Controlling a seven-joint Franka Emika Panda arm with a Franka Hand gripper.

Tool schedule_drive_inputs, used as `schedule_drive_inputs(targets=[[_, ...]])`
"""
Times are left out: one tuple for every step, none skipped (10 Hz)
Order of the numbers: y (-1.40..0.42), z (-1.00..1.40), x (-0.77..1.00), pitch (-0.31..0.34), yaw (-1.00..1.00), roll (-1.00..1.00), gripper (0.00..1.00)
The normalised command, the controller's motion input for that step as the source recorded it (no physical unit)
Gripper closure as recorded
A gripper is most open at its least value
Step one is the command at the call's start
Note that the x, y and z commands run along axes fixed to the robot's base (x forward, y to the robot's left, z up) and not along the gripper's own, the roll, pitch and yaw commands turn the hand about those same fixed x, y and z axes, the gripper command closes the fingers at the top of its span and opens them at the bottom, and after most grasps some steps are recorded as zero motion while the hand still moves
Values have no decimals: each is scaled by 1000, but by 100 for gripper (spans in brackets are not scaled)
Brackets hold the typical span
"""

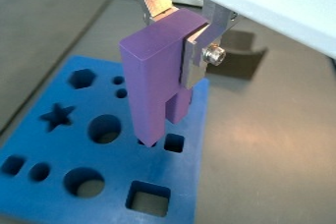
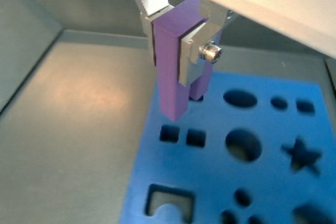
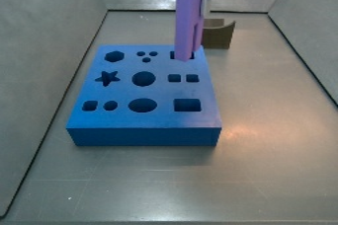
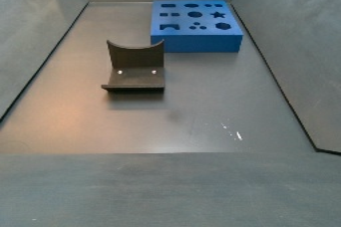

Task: Insert the double-square object.

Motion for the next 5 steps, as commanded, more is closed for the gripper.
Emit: schedule_drive_inputs(targets=[[131,-394,163,0,-954,0,100],[74,-363,89,0,-1000,6,100],[29,-340,29,0,-1000,7,100],[0,-306,0,0,-1000,13,100],[0,-280,0,0,-1000,14,100]])
